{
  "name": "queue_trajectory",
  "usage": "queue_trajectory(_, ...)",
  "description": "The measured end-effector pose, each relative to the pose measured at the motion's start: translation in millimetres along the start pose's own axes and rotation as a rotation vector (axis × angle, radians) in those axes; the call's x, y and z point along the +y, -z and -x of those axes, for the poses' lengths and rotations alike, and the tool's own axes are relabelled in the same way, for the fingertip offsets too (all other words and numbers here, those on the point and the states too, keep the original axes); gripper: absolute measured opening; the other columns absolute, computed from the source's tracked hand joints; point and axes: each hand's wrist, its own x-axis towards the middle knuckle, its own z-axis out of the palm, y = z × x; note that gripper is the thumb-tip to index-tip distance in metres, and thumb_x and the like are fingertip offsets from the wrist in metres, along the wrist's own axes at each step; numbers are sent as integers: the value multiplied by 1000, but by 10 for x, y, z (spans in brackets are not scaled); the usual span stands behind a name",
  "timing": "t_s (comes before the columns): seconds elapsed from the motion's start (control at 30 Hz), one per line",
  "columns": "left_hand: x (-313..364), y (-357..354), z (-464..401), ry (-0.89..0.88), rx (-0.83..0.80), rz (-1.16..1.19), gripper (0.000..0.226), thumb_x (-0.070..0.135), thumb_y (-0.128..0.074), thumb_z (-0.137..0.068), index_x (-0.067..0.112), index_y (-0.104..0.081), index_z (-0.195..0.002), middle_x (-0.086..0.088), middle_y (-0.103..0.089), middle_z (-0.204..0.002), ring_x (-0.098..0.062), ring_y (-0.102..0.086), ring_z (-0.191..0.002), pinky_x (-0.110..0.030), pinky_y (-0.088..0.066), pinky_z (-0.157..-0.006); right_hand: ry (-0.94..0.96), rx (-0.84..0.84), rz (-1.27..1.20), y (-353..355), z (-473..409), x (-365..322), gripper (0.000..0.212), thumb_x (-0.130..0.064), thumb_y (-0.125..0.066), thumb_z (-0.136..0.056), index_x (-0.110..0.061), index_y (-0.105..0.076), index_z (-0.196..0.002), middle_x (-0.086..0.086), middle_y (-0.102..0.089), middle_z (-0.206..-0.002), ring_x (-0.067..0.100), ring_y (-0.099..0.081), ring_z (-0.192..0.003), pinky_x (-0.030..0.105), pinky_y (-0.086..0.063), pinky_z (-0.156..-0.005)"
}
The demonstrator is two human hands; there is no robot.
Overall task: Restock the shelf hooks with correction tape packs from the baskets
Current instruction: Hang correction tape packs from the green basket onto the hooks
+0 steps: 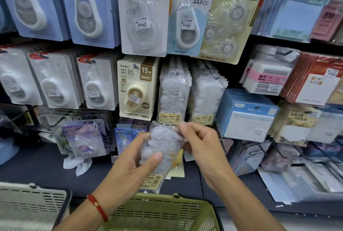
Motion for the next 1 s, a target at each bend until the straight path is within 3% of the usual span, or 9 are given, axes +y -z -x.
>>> queue_trajectory(0.13, -20, -17, -10, 18, 4, 6, 41, 20, -63, -98, 25, -57, -138, 2, -75, -129, -16, -72, -118, -22, -57, -94, 68, 47, 17, 19, 0, -15, 6, -12, -70, -99, -13, -76, -98, -5, -78, -88, 3, -70, -78, 16, -54, -69)
queue_trajectory(0.3, -82, 13, -41, 70, 69, -106, 34, 51, -68, -87, 52, -57, -119, 8, -77, -115, -12, -71, -106, -29, -58, -87, 203, 334, 179, 190, -159, -75, 12, -21, -62, -105, -26, -68, -96, -14, -71, -86, 2, -63, -79, 20, -54, -72)
queue_trajectory(0.37, -129, 59, -68, 87, 129, -132, 31, 44, -69, -91, 56, -56, -116, 12, -76, -117, -9, -69, -107, -39, -57, -90, 270, 443, 242, 398, -310, -200, 13, -25, -57, -108, -27, -63, -97, -17, -63, -81, -1, -53, -70, 16, -47, -66)
queue_trajectory(0.47, -181, 126, -92, 110, 173, -157, 42, 19, -69, -100, 57, -56, -115, 11, -77, -117, -11, -70, -102, -51, -57, -92, 295, 478, 309, 641, -530, -347, 14, -25, -53, -109, -25, -62, -97, -14, -53, -79, -3, -44, -62, 13, -40, -59)
queue_trajectory(0.53, -193, 143, -101, 111, 181, -162, 42, 19, -70, -99, 55, -56, -117, 10, -77, -116, -13, -70, -101, -54, -57, -92, 282, 491, 318, 716, -639, -357, 14, -25, -55, -108, -24, -63, -96, -11, -53, -79, -3, -44, -62, 12, -40, -58)
queue_trajectory(0.87, -181, 127, -107, 150, 216, -201, 48, 8, -66, -99, 54, -59, -110, 7, -78, -110, -17, -71, -94, -54, -59, -89, 292, 584, 335, 695, -947, -390, 11, -29, -64, -99, -29, -70, -90, -17, -60, -73, -1, -48, -63, 14, -42, -59)
queue_trajectory(1.0, -189, 143, -106, 157, 210, -197, 47, 8, -65, -99, 53, -59, -112, 6, -77, -110, -19, -72, -95, -54, -59, -87, 296, 636, 440, 692, -965, -403, 10, -27, -67, -97, -22, -74, -92, -16, -63, -71, -4, -52, -58, 12, -43, -58)
